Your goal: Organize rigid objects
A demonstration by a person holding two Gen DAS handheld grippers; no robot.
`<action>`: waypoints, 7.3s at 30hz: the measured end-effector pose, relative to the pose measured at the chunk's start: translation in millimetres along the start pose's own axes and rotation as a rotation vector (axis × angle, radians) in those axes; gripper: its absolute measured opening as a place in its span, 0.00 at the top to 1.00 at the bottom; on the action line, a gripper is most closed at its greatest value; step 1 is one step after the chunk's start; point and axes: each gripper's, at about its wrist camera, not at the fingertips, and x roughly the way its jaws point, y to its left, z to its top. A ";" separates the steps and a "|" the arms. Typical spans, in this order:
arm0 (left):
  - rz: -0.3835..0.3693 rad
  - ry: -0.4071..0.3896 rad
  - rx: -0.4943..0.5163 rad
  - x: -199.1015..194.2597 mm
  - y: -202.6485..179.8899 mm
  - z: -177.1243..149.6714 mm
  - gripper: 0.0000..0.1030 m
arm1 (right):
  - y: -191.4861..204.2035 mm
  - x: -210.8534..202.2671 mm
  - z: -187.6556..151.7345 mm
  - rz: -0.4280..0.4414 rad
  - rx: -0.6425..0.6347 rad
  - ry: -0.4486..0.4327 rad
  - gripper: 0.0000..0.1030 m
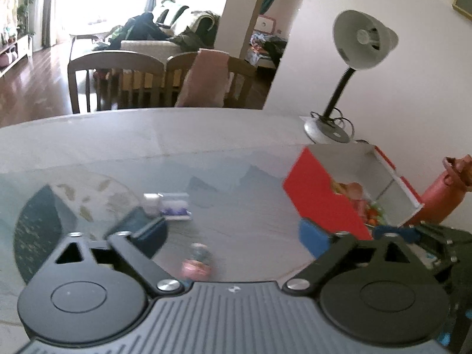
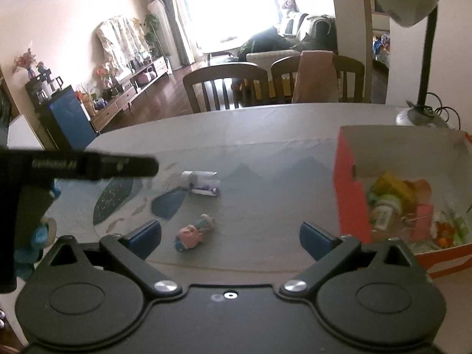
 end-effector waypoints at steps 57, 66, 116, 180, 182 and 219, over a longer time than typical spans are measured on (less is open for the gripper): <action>0.116 0.179 0.003 184.5 87.4 8.2 0.28 | 78.7 170.6 -23.4 -0.191 -0.029 0.254 0.64; 0.117 0.167 -0.039 166.7 96.9 5.0 0.28 | 60.8 142.8 -22.7 -0.190 0.014 0.201 0.65; -0.062 0.109 0.184 49.2 -159.9 15.9 0.28 | -128.3 -82.9 1.6 -0.211 0.105 -0.094 0.65; -0.034 0.359 0.272 230.3 -276.0 4.1 0.28 | -283.7 11.7 11.1 -0.286 0.279 0.122 0.55; -0.034 0.354 0.287 225.7 -277.5 2.3 0.28 | -280.4 7.1 11.7 -0.285 0.276 0.112 0.53; -0.111 0.090 0.171 83.5 -202.0 13.1 0.19 | -172.4 -123.3 -7.0 -0.193 0.130 -0.197 0.05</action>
